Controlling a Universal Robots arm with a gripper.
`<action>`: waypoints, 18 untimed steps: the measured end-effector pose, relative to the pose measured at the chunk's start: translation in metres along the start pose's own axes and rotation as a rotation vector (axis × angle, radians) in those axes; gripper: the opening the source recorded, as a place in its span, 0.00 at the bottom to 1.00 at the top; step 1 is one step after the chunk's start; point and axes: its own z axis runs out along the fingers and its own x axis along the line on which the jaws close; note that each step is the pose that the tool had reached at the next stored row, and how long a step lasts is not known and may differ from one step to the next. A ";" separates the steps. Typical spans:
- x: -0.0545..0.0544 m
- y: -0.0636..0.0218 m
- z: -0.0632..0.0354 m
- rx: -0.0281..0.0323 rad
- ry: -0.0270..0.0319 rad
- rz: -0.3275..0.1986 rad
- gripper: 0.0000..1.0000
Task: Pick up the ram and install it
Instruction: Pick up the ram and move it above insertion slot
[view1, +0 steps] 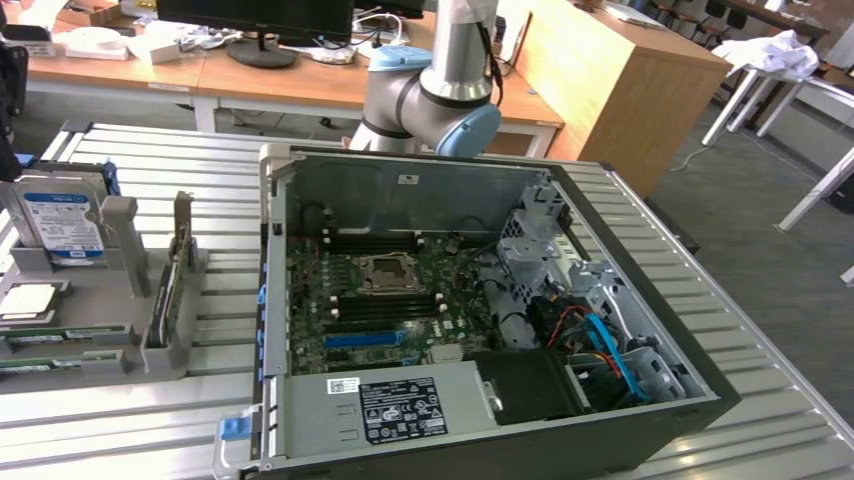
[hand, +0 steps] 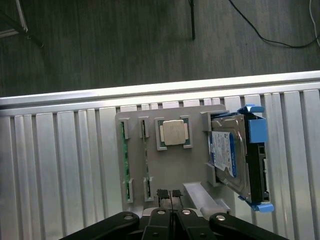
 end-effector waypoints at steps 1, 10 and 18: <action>0.000 0.0000 0.0000 0.0000 0.0000 0.000 0.11; 0.000 0.0000 0.0000 0.0000 0.0000 0.000 0.29; 0.000 0.0001 0.0000 0.0000 0.0001 -0.004 0.36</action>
